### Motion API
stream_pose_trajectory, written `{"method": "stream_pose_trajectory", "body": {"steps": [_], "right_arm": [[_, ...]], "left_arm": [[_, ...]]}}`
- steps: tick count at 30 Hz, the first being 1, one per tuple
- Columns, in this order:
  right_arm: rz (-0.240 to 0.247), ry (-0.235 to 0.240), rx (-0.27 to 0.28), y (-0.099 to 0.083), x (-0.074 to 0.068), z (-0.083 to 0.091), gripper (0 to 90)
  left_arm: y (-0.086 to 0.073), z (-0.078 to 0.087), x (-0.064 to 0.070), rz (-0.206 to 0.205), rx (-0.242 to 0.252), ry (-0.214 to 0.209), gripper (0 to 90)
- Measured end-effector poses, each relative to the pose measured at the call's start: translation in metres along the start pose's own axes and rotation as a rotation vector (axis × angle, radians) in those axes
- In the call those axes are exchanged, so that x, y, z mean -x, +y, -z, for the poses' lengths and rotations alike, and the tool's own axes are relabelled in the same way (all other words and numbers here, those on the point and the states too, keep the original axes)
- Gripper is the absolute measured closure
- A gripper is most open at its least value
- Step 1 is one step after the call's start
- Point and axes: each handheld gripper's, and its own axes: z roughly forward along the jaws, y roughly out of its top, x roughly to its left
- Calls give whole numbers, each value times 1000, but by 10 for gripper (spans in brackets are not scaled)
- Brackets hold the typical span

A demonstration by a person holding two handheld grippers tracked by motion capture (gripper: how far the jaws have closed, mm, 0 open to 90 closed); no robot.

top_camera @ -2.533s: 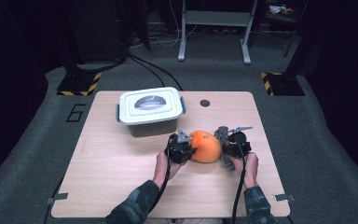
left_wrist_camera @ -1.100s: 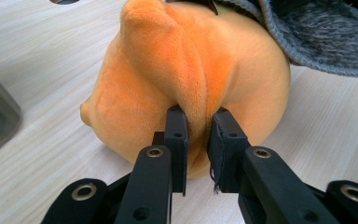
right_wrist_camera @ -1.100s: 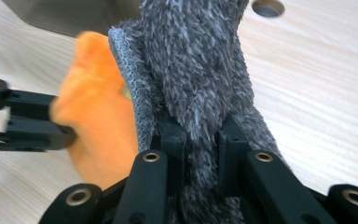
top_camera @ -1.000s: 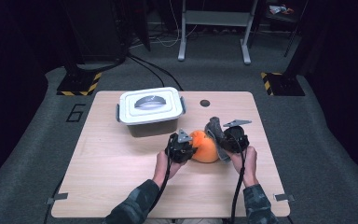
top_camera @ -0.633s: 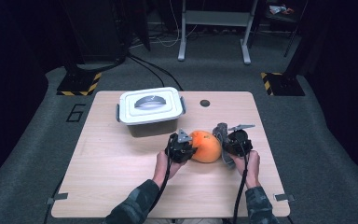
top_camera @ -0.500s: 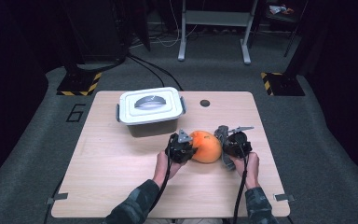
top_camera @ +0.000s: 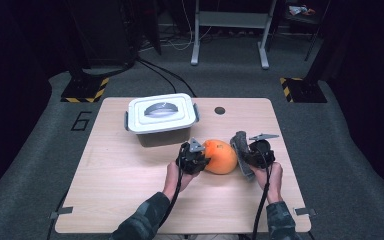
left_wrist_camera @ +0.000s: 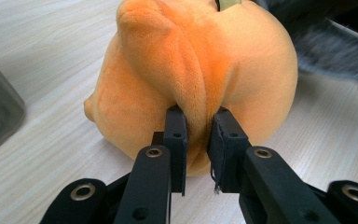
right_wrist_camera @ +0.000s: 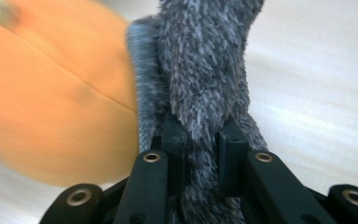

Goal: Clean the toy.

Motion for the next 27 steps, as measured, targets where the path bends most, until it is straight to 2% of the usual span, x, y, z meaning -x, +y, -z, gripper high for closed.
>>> {"method": "stream_pose_trajectory", "body": {"steps": [3,5,6,9,14,17,21,22,26,27], "right_arm": [[37,27,58,10,-11,16,766],[71,47,63,16,-21,22,766],[83,61,50,18,-26,21,765],[110,41,14,19,-35,10,766],[87,38,21,18,-33,2,767],[76,34,19,18,-30,0,766],[72,29,17,20,-27,-1,767],[73,28,16,20,-27,-1,766],[77,33,16,22,-28,-2,766],[77,33,16,22,-28,-2,766]], "left_arm": [[0,0,0,-1,2,1,780],[0,0,0,0,3,2,778],[0,0,0,0,2,1,777],[0,0,-2,1,3,-1,762],[0,1,-1,-10,9,0,680],[1,3,2,-38,4,28,581],[-4,2,6,-96,-13,78,477],[-4,2,7,-99,-14,85,464],[-2,-2,11,-165,-29,104,443],[-2,-2,11,-165,-29,104,452]]}}
